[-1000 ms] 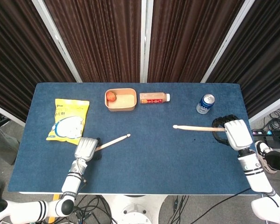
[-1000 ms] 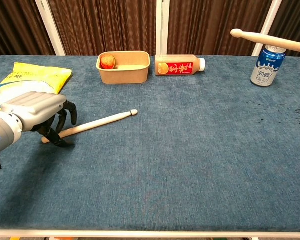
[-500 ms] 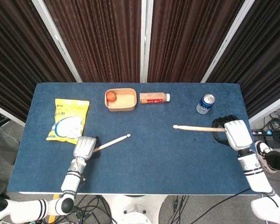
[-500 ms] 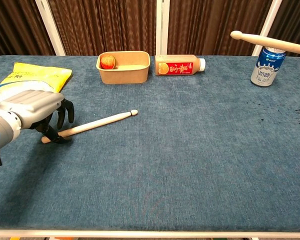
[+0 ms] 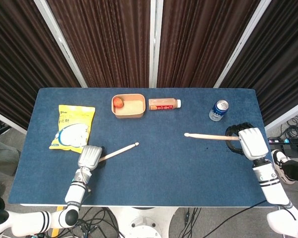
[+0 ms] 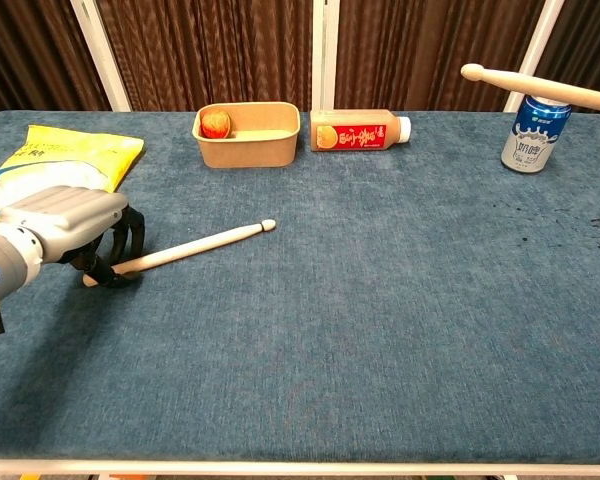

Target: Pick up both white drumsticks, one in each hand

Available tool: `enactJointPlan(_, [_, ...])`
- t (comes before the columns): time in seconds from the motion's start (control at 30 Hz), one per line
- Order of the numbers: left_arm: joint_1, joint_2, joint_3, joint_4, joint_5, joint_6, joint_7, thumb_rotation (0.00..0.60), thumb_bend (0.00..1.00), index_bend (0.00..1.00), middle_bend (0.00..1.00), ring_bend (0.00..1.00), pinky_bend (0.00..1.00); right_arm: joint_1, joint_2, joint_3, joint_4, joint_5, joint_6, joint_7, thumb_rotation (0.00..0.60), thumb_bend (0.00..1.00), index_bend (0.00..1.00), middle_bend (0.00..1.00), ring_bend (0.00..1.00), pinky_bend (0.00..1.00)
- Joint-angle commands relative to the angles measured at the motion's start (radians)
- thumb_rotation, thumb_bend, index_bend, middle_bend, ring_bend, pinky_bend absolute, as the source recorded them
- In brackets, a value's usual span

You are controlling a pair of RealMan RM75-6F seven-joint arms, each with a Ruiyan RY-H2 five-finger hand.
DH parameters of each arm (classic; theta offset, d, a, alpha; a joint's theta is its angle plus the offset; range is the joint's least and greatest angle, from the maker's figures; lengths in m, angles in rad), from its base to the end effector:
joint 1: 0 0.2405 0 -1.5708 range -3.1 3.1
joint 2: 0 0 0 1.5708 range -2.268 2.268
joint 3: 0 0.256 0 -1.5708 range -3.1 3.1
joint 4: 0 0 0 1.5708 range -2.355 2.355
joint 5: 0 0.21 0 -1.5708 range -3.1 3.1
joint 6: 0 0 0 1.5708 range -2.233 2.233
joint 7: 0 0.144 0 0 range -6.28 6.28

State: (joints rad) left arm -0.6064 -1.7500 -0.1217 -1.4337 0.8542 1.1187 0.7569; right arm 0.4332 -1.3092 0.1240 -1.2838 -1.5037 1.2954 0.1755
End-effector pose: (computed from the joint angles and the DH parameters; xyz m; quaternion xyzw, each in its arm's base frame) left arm -0.1963 0.2923 -0.0678 -0.7255 -0.4031 -0.2309 0.5077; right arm -0.2753 -0.3107 0.1172 0.6553 -0.3340 0.4556 0.5015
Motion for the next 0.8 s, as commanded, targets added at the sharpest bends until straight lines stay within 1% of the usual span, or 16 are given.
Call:
enactJointPlan(0.03, [0.000,-0.001,0.002,0.004,0.004,0.000,-0.004,0.502,0.32,0.49,0.56,0.66,0.78,-0.001,0.000,0.000,0.000,0.001,-0.001,0.000,0.600,0.76,0.69,0.62,0.45,0.38])
enactJointPlan(0.1, [-0.001,0.000,0.004,0.009,0.004,-0.004,-0.007,0.514,0.34,0.50,0.57,0.66,0.79,-0.001,-0.001,0.000,0.000,0.001,-0.002,0.001,0.600,0.76,0.69,0.62,0.45,0.38])
enactJointPlan(0.23, [-0.004,0.004,0.008,0.014,0.004,-0.014,-0.011,0.588,0.38,0.52,0.58,0.67,0.78,-0.002,-0.001,-0.001,-0.001,0.000,-0.001,0.001,0.600,0.76,0.69,0.62,0.45,0.38])
enactJointPlan(0.33, [-0.005,0.007,0.011,0.018,0.005,-0.019,-0.014,0.600,0.39,0.53,0.59,0.67,0.78,-0.005,-0.001,-0.001,-0.002,0.000,0.002,0.003,0.600,0.76,0.69,0.62,0.45,0.38])
enactJointPlan(0.47, [-0.004,0.013,0.014,0.023,0.024,-0.032,-0.046,0.600,0.41,0.54,0.60,0.67,0.79,-0.010,0.001,-0.003,-0.006,-0.002,0.008,0.005,0.600,0.76,0.69,0.62,0.45,0.38])
enactJointPlan(0.57, [0.001,0.026,0.017,0.023,0.069,-0.038,-0.103,0.600,0.44,0.57,0.63,0.69,0.79,-0.018,0.002,-0.006,-0.012,-0.002,0.017,0.006,0.600,0.76,0.69,0.62,0.45,0.38])
enactJointPlan(0.67, [0.009,0.051,0.017,0.019,0.132,-0.050,-0.196,0.600,0.45,0.59,0.65,0.69,0.80,-0.029,0.002,-0.009,-0.019,-0.001,0.027,0.020,0.600,0.76,0.70,0.62,0.45,0.38])
enactJointPlan(0.77, [0.018,0.077,0.016,0.025,0.214,-0.056,-0.317,0.600,0.47,0.62,0.68,0.69,0.81,-0.041,-0.003,-0.019,-0.026,-0.006,0.034,0.045,0.600,0.76,0.71,0.63,0.46,0.38])
enactJointPlan(0.8, [0.022,0.089,0.011,0.023,0.239,-0.063,-0.378,0.600,0.47,0.62,0.68,0.69,0.81,-0.045,-0.007,-0.026,-0.030,-0.011,0.034,0.059,0.600,0.77,0.71,0.63,0.46,0.38])
